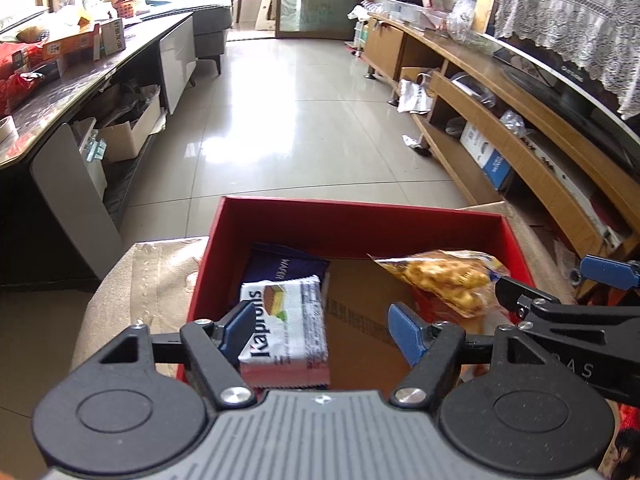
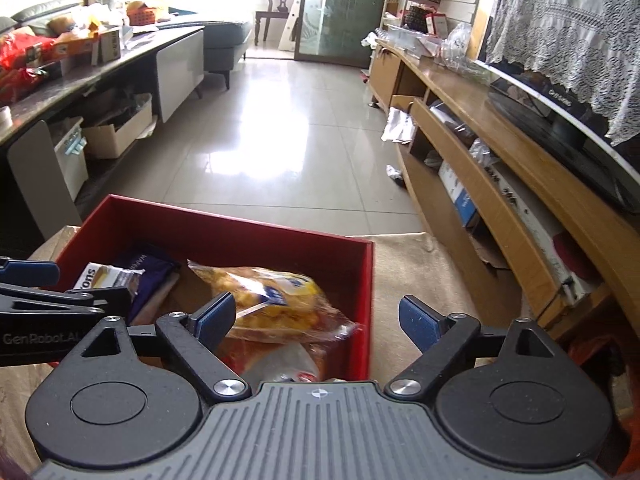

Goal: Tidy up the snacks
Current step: 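Lower both held packets into red box and open both tools, then move left tool to red-and-white strip packet while right tool moves to gold packet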

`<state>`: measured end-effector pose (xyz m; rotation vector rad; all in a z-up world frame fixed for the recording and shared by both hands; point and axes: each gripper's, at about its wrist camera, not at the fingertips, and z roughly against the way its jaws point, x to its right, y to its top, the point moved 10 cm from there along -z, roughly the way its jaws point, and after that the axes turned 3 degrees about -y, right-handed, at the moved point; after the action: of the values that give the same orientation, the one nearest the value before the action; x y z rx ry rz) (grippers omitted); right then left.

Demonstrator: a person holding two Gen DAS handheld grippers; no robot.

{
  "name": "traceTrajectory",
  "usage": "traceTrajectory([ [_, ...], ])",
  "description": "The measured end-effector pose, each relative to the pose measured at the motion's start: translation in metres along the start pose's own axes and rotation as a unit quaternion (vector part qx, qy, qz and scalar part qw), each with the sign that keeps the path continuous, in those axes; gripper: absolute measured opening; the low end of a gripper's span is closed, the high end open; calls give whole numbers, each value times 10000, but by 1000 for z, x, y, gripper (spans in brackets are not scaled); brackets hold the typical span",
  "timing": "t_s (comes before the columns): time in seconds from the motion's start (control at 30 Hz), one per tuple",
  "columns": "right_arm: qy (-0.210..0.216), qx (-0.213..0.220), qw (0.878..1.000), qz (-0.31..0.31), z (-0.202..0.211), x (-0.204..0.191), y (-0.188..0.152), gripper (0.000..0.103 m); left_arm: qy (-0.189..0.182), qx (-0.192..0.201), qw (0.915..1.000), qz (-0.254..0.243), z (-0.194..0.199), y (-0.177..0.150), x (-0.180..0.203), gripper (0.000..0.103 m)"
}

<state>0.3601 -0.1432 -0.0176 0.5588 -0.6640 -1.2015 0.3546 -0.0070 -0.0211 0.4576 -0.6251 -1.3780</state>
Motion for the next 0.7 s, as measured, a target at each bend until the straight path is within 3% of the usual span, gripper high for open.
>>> traceTrajectory([
  [0.33,-163,-84,9997,-189,14,24,-13,92,-222,-70,9997,-78,11,-17,18,70],
  [0.7,-342,-548,9976,-259,34,44,-69,93,-664,-468,9953,-526,23,-65,57,70],
])
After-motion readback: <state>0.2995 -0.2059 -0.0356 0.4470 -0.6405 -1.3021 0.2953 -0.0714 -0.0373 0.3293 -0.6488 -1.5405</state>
